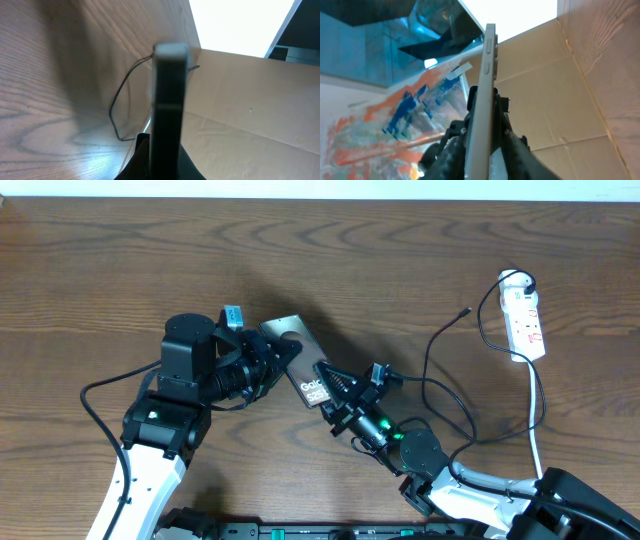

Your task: Plug charger to phone and switch on socket

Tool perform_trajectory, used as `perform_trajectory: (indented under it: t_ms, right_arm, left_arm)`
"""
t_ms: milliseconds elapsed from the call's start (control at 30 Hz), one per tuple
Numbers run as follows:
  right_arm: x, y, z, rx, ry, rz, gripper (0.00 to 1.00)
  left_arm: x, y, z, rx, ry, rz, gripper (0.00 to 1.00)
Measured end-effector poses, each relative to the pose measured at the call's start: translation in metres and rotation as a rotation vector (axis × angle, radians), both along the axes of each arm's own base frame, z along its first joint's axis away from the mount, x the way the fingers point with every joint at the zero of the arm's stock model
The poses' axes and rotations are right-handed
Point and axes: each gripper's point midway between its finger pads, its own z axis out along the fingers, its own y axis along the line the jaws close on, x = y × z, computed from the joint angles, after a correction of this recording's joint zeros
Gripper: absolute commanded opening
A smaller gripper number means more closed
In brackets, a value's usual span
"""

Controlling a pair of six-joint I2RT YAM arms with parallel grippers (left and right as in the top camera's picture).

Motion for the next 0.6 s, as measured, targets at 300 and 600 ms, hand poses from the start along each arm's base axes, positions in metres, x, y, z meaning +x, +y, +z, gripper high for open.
perform_trajectory:
  t_ms: [300, 600]
  right_arm:
    - [0.003, 0.008, -0.036, -0.25, -0.035, -0.01, 0.49]
    - [0.016, -0.004, -0.069, -0.732, -0.307, -0.121, 0.85]
  left_arm:
    - [0.013, 0.02, -0.008, 0.082, -0.043, 0.062, 0.08]
    - [0.02, 0.054, -0.049, 0.206, 0.034, 0.1, 0.07]
